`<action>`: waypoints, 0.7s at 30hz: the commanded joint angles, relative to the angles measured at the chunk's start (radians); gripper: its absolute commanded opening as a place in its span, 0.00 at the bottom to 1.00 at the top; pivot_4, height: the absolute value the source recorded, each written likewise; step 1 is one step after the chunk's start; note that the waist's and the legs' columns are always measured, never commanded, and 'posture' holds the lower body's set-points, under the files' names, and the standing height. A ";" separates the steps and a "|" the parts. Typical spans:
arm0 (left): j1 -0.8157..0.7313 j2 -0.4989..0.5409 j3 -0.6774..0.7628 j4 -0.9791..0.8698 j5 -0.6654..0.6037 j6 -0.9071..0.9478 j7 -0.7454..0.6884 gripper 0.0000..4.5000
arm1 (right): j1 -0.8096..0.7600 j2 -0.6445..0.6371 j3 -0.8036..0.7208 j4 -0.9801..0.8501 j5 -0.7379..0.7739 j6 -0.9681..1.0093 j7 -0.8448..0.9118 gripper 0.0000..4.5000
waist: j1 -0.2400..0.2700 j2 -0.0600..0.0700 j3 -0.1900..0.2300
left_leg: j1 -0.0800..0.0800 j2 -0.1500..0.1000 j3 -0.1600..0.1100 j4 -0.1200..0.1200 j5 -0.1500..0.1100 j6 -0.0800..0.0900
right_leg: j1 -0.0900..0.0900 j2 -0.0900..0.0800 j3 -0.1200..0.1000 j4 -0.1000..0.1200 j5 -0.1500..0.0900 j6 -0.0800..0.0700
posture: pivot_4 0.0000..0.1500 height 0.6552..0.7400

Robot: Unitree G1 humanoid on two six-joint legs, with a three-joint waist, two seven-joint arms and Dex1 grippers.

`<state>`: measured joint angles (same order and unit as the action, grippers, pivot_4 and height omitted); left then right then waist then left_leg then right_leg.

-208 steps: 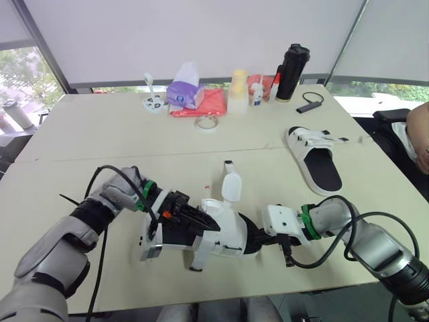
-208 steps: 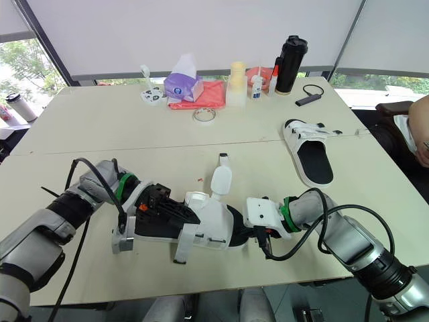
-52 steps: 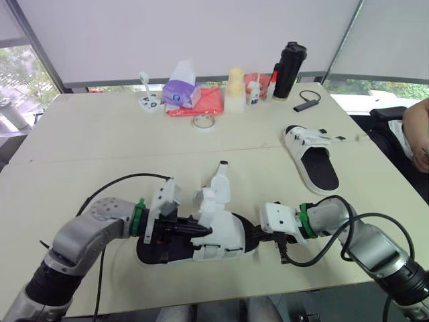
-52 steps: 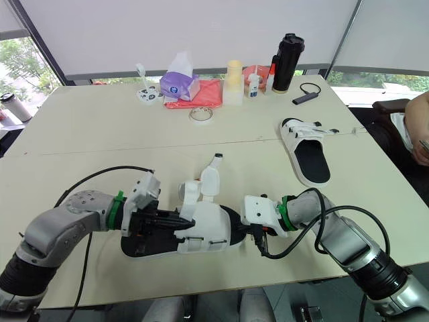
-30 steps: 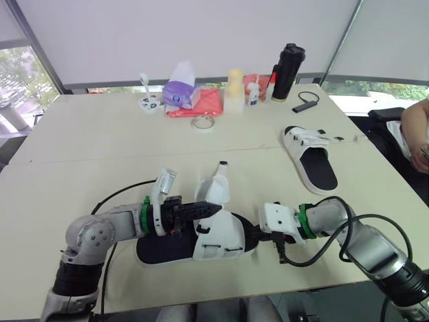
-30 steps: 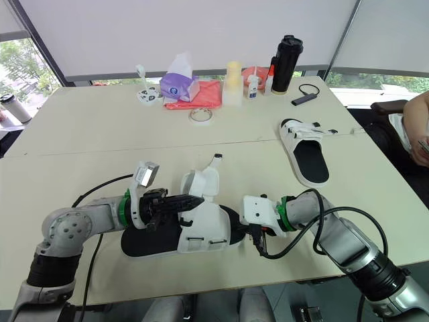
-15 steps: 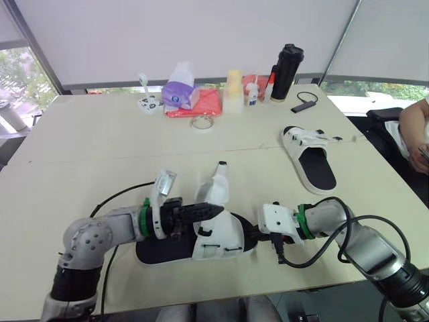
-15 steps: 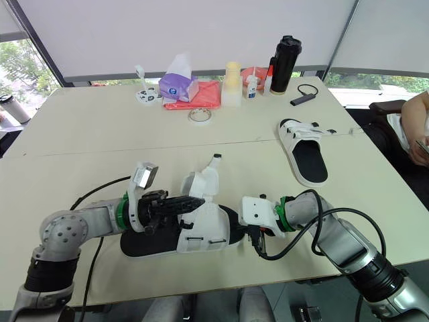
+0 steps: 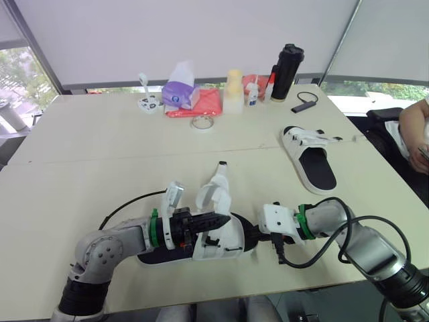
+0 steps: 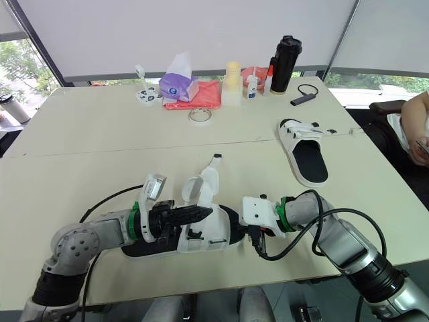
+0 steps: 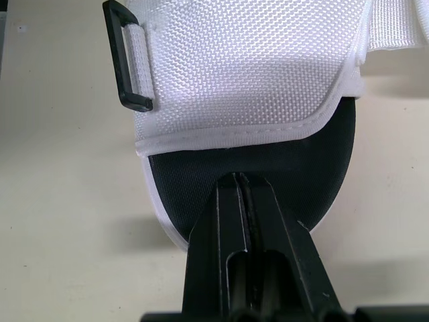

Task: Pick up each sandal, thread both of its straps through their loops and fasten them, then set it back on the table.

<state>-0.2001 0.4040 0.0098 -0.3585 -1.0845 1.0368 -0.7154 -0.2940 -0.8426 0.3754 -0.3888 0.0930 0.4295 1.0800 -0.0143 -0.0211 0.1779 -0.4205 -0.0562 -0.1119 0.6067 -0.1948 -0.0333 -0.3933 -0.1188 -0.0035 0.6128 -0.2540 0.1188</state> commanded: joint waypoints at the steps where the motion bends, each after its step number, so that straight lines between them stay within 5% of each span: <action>1: 0.016 0.003 -0.006 -0.036 -0.001 -0.019 -0.004 0.01 | 0.025 0.001 0.040 0.058 -0.060 0.037 -0.021 0.00 | -0.001 0.000 0.000 | 0.000 0.000 0.000 0.000 0.000 0.000 | 0.000 0.000 0.000 0.000 0.000 0.000 | 1.00 1.00; 21: 0.115 -0.115 0.009 0.007 0.040 -0.136 0.078 0.01 | 0.025 0.002 0.040 0.064 -0.063 0.031 -0.024 0.00 | -0.001 0.000 0.000 | -0.003 0.001 0.001 0.000 0.000 0.000 | -0.003 0.000 0.000 -0.002 0.000 0.000 | 1.00 1.00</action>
<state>-0.0926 0.2981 0.0245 -0.3344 -1.0394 0.9132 -0.6435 -0.2951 -0.8417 0.3757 -0.3896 0.0928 0.4292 1.0802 -0.0156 -0.0210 0.1776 -0.4237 -0.0552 -0.1109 0.6068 -0.1951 -0.0338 -0.3964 -0.1194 -0.0039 0.6104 -0.2541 0.1188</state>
